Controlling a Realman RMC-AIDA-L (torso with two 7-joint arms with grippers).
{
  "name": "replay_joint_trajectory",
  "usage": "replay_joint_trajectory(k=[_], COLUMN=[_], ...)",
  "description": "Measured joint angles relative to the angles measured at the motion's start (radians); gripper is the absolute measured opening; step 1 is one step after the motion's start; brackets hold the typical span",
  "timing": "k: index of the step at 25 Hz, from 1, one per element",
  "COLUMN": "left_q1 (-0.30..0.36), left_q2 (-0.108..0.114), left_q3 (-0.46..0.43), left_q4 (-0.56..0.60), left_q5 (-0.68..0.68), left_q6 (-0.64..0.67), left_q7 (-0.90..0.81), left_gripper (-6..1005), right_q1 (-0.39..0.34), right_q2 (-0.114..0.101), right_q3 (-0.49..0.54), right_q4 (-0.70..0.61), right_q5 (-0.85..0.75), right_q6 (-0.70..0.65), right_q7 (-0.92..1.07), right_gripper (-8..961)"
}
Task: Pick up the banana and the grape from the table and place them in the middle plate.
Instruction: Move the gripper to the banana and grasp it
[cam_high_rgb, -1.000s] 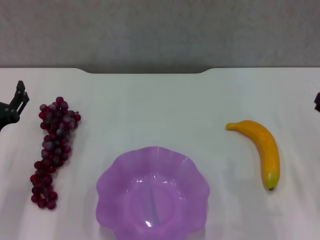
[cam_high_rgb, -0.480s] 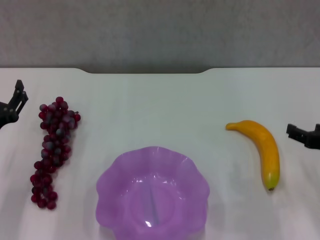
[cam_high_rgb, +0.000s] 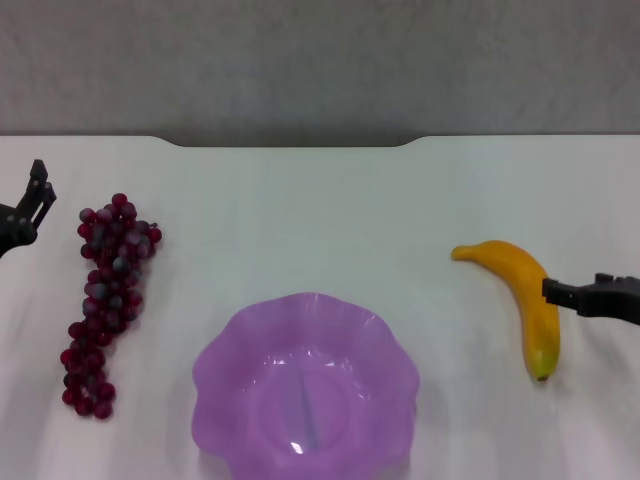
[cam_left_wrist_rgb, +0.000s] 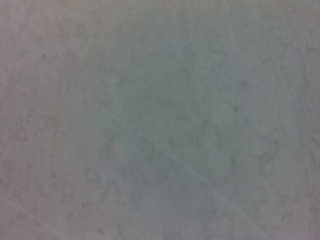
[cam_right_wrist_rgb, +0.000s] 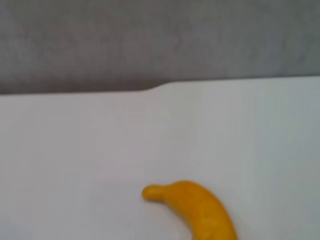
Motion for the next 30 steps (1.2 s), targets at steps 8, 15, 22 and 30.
replay_joint_trajectory(k=[8,15,22,30], left_q1=[0.000,0.010,0.012,0.012], left_q2=[0.000,-0.001,0.000,0.000], left_q3=[0.000,0.000,0.000,0.000], left_q4=[0.000,-0.022,-0.023,-0.023], left_q5=[0.000,0.001,0.002,0.002], left_q6=[0.000,0.001,0.002,0.001], left_q7=[0.000,0.000,0.000,0.000], left_gripper=[886,886,886,886], right_q1=[0.104,0.150,0.170,0.251], right_q2=[0.000,0.000,-0.003,-0.007], right_q3=[0.015,0.034,0.072,0.129], right_q4=[0.129,0.204,0.233,0.343], right_q5=[-0.005,-0.005,-0.006,-0.008], right_q6=[0.058,0.080,0.076,0.092], right_q7=[-0.044,-0.070,-0.109,-0.180], right_gripper=[803,802,801,800])
